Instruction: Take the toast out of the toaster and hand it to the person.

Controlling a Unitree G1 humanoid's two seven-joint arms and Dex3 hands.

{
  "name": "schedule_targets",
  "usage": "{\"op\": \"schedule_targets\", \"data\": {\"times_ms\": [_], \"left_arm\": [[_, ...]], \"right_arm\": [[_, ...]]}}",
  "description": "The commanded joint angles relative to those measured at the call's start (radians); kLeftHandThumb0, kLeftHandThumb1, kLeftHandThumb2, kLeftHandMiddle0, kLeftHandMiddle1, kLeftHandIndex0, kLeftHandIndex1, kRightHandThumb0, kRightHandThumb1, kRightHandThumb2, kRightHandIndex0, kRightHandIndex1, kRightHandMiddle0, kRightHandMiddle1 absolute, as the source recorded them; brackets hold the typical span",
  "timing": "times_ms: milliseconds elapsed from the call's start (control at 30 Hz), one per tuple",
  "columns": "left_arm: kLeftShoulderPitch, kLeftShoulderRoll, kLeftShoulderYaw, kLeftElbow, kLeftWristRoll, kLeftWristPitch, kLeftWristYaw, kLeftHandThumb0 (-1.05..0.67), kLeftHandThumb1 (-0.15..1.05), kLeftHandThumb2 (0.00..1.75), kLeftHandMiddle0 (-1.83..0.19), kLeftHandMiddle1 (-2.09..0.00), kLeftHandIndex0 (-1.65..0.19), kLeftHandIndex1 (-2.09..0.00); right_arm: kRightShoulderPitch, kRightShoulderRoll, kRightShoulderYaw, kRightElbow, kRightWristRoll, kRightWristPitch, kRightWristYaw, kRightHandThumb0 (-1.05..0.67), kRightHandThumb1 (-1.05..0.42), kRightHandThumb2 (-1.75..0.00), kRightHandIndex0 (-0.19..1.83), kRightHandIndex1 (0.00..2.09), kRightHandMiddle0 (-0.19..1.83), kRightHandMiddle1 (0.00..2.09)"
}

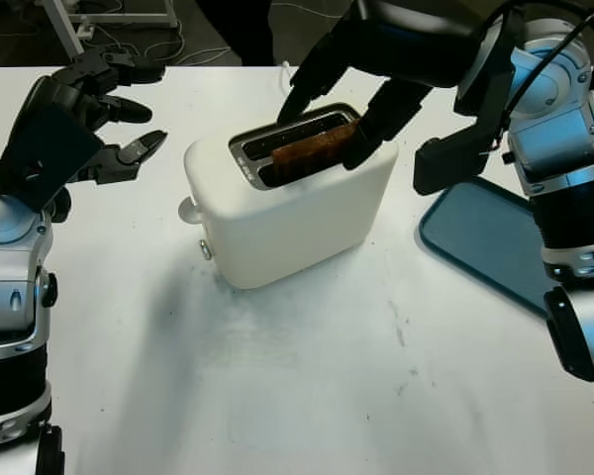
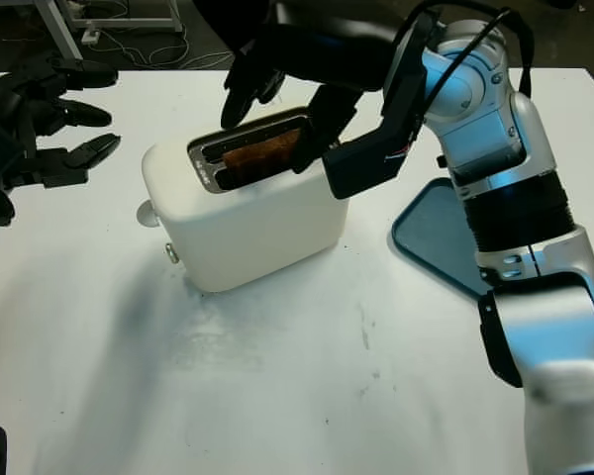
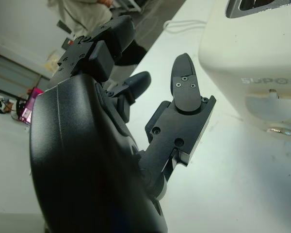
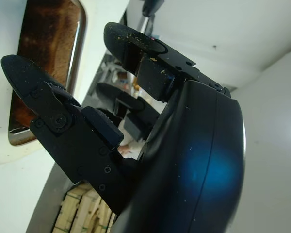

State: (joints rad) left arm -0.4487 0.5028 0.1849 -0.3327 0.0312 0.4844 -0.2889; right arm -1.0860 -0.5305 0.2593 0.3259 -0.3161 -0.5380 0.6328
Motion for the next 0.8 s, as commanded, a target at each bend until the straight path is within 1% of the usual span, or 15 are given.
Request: {"op": "schedule_targets", "data": {"times_ms": [0, 100, 200, 333, 500, 600, 767], "left_arm": [[0.008, 0.004, 0.009, -0.001, -0.011, -0.012, 0.002, -0.11, 0.63, 0.6, -0.26, -1.03, -0.35, -0.65], [0.009, 0.001, 0.011, 0.001, -0.014, -0.015, 0.002, -0.11, 0.63, 0.6, -0.26, -1.03, -0.35, -0.65], [0.01, -0.001, 0.011, 0.002, -0.015, -0.017, 0.003, -0.11, 0.63, 0.6, -0.26, -1.03, -0.36, -0.65], [0.01, 0.001, 0.009, -0.002, -0.014, -0.013, 0.003, -0.1, 0.63, 0.61, -0.25, -1.03, -0.36, -0.65], [0.009, 0.003, 0.008, -0.003, -0.011, -0.013, 0.004, -0.11, 0.62, 0.61, -0.26, -1.03, -0.36, -0.65], [0.007, 0.003, 0.006, -0.007, -0.008, -0.002, 0.006, -0.11, 0.62, 0.6, -0.26, -1.03, -0.36, -0.65], [0.005, 0.001, 0.007, -0.001, -0.007, -0.01, 0.009, -0.11, 0.62, 0.6, -0.26, -1.03, -0.36, -0.65]], "right_arm": [[0.014, 0.005, 0.006, 0.013, -0.014, -0.022, -0.02, -0.56, -0.38, 0.0, 0.86, 0.62, 1.09, 0.07], [0.018, 0.01, 0.005, 0.038, -0.023, -0.039, -0.037, -0.51, -0.4, 0.0, 0.77, 0.74, 1.06, 0.06], [0.012, 0.009, 0.009, 0.065, -0.043, -0.049, -0.052, -0.51, -0.44, -0.01, 0.66, 0.85, 1.02, 0.04], [0.014, 0.008, 0.01, 0.056, -0.072, -0.006, -0.051, -0.5, -0.49, -0.01, 0.56, 0.92, 0.95, 0.01], [0.052, 0.011, 0.01, -0.017, -0.126, 0.099, -0.06, -0.51, -0.55, -0.02, 0.55, 0.96, 0.91, 0.0], [0.077, 0.011, 0.016, -0.072, -0.161, 0.174, -0.047, -0.51, -0.6, -0.02, 0.64, 1.08, 0.88, 0.0], [0.112, 0.019, 0.025, -0.129, -0.181, 0.244, -0.041, -0.52, -0.62, -0.01, 0.56, 1.08, 0.88, 0.0]]}}
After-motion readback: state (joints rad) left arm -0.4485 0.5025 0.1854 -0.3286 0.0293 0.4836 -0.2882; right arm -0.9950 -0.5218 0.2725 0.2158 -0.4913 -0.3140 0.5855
